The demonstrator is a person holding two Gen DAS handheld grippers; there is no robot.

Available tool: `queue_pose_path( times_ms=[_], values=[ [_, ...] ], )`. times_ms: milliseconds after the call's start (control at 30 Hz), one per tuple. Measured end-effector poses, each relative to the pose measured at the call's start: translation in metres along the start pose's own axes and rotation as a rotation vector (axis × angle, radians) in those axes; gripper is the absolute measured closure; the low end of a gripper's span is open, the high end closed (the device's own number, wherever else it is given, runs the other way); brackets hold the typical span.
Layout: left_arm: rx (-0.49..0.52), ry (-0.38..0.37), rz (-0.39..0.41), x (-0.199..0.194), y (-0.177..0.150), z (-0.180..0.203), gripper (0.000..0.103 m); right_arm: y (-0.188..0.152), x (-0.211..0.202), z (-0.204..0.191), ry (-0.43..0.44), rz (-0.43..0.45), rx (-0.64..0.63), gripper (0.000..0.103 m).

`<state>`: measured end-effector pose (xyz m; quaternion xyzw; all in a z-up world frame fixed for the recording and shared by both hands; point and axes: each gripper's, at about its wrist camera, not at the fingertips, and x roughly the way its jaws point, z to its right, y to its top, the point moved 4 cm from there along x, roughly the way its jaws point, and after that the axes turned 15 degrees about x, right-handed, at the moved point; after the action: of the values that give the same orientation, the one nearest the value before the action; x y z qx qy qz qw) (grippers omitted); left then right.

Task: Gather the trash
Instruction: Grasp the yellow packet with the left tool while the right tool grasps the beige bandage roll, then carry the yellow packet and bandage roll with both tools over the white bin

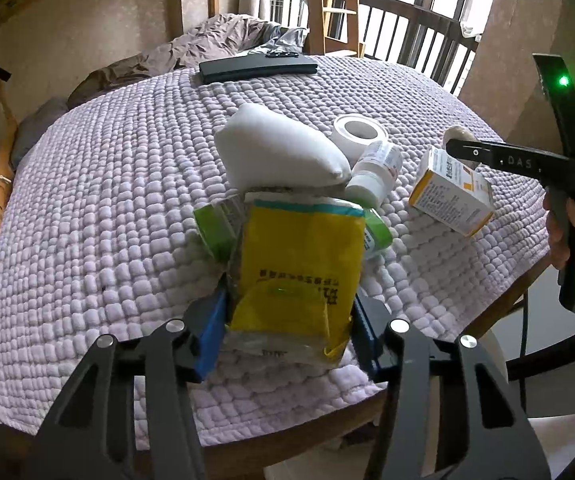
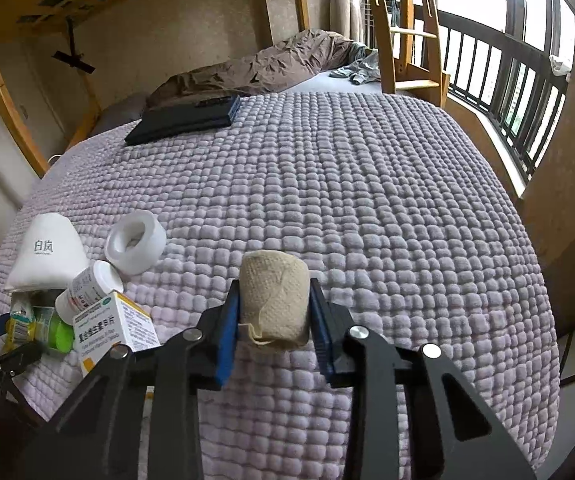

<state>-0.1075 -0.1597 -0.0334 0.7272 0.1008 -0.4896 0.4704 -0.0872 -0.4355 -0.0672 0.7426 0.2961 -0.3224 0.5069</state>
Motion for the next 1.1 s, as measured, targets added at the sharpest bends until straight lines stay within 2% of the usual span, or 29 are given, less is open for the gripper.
queue_pose_path(
  times_ms=[333, 767, 1100],
  values=[
    [-0.014, -0.003, 0.005, -0.013, -0.009, 0.002, 0.049, -0.011, -0.024, -0.005, 0.046, 0.007, -0.025, 0.071],
    [-0.033, 0.015, 0.003, -0.017, -0.008, 0.003, 0.049, -0.027, -0.026, -0.003, 0.054, -0.033, -0.005, 0.071],
    [-0.032, 0.021, 0.017, -0.029, -0.005, 0.007, 0.049, -0.044, -0.058, -0.005, 0.085, -0.03, -0.021, 0.071]
  ],
)
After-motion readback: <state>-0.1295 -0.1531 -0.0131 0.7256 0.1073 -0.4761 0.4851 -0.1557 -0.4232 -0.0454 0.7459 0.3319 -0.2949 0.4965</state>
